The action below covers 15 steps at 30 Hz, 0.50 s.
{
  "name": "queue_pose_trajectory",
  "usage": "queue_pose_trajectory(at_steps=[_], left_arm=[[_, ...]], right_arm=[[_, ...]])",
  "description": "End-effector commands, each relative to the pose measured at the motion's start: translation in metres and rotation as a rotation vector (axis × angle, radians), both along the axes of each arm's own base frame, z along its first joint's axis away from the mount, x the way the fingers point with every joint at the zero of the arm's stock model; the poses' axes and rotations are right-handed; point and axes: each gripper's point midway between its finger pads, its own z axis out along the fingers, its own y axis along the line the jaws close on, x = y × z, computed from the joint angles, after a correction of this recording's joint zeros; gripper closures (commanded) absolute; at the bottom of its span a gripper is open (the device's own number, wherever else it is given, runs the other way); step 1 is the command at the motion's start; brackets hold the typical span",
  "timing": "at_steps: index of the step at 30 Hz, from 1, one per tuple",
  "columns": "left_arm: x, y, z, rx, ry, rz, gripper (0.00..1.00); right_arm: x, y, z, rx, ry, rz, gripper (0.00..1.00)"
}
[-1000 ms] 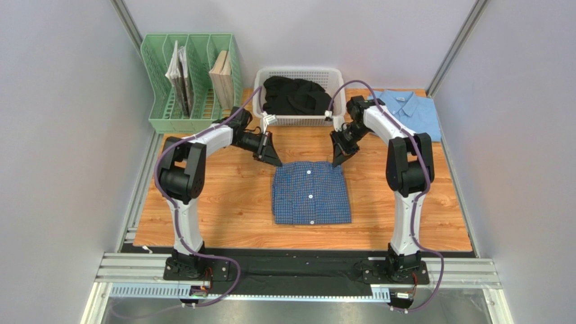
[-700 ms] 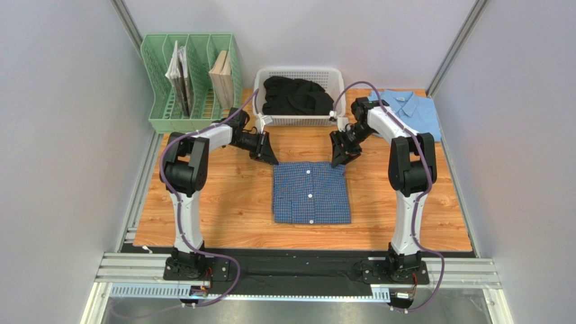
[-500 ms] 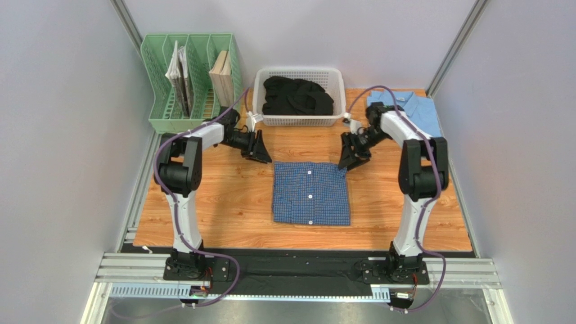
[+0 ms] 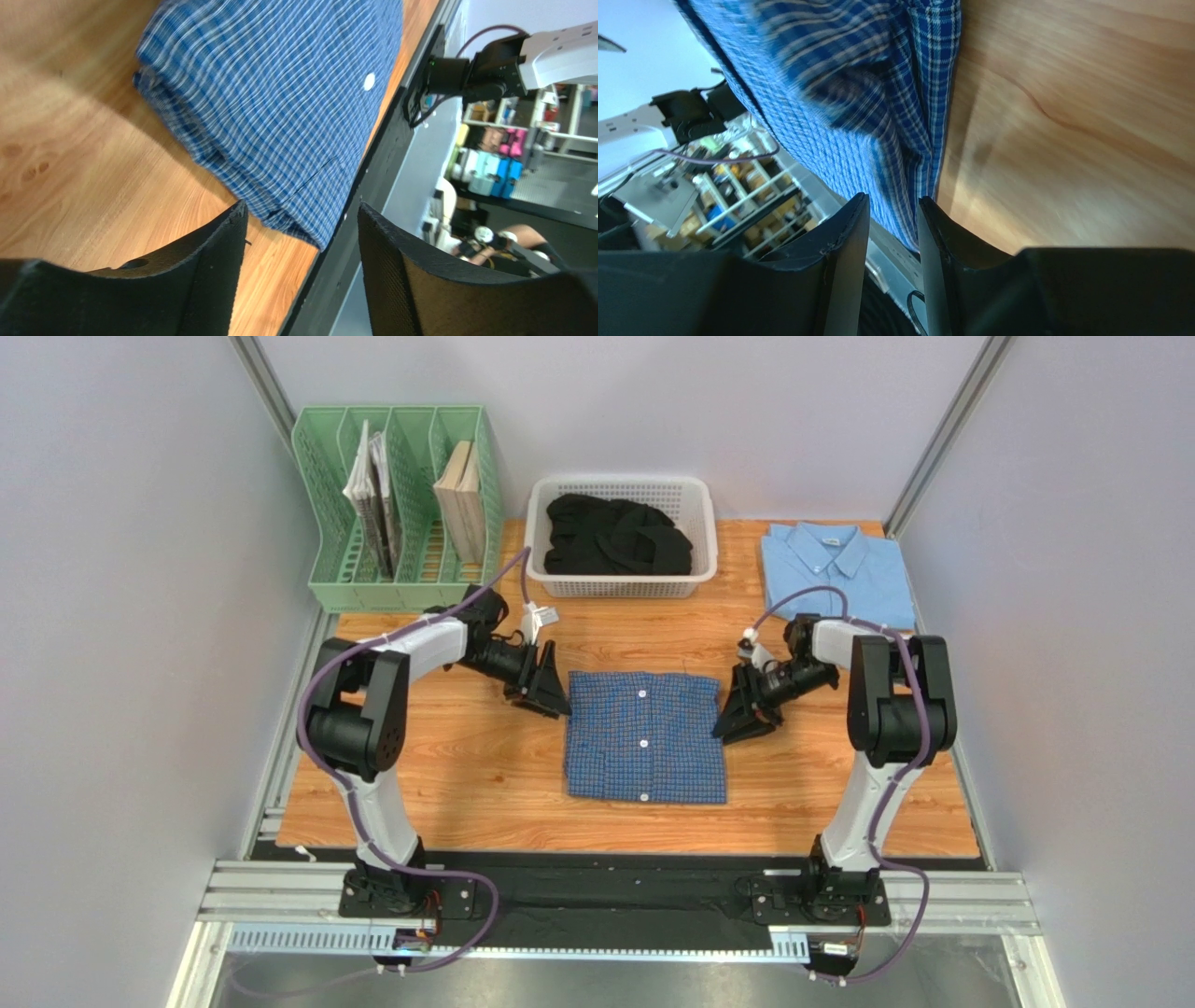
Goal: Fold and stack the long sleeve shirts
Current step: Fold the shirt
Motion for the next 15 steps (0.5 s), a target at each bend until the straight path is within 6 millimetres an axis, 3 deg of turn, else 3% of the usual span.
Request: queue_pose_trajectory(at_steps=[1, 5, 11, 15], left_arm=[[-0.009, -0.003, -0.007, -0.011, 0.074, -0.055, 0.37], [-0.007, -0.003, -0.021, -0.010, 0.115, -0.077, 0.44], [0.011, 0.008, -0.034, 0.001, 0.142, -0.037, 0.62], [0.015, 0.012, -0.029, -0.036, 0.137, -0.040, 0.68]], right_arm=[[0.001, 0.020, 0.000, 0.121, 0.010, 0.004, 0.65], [-0.002, 0.050, -0.001, 0.160, 0.003, 0.061, 0.68], [0.016, 0.086, 0.012, 0.216, -0.019, 0.079, 0.69], [0.024, 0.088, 0.028, 0.211, -0.069, 0.086, 0.64]])
